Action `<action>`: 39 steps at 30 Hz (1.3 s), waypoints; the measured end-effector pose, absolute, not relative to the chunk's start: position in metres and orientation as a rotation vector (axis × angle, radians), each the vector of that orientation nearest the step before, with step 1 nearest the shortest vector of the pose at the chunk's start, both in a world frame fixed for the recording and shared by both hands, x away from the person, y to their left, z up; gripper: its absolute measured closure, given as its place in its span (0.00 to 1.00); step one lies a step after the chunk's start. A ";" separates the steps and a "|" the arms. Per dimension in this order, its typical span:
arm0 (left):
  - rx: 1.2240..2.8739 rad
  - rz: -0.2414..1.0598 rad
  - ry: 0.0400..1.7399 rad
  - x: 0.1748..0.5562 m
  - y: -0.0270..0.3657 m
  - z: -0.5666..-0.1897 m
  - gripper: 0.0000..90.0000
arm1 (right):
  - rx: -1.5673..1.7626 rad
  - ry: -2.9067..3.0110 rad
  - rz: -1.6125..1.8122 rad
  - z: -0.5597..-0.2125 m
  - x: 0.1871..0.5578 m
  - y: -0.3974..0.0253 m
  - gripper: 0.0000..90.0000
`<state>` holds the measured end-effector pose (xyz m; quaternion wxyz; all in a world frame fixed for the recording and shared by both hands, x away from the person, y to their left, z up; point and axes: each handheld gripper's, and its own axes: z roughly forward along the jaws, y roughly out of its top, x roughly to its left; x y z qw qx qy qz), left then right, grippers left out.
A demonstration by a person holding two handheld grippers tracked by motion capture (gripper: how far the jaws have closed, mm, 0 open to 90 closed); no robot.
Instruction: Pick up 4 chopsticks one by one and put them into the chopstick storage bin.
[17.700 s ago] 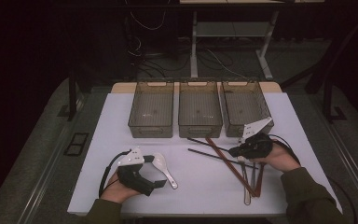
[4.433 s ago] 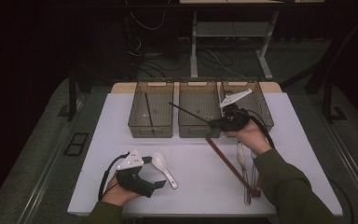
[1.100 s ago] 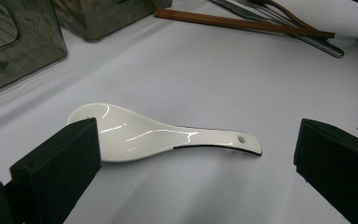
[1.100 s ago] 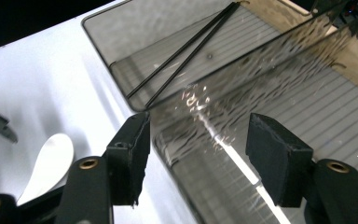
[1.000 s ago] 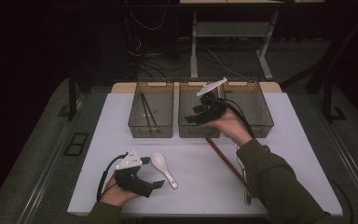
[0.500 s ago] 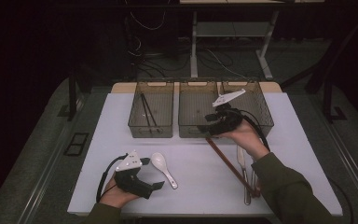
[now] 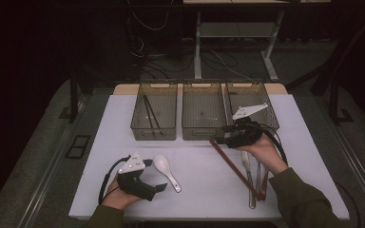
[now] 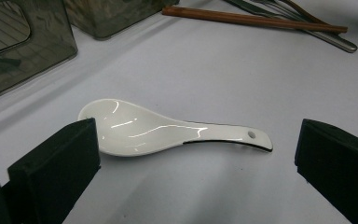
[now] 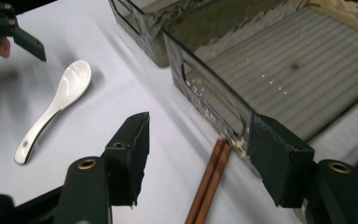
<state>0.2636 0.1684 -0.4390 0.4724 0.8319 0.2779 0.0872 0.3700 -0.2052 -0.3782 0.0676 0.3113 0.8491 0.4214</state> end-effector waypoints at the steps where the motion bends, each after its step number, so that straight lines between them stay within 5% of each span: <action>1: 2.037 0.215 0.680 0.263 0.168 -0.439 0.00 | 0.940 2.556 1.269 -0.380 0.368 -0.208 0.43; 39: 2.056 0.218 0.667 0.259 0.164 -0.440 0.00 | 1.047 2.674 1.051 -0.434 0.303 -0.242 0.65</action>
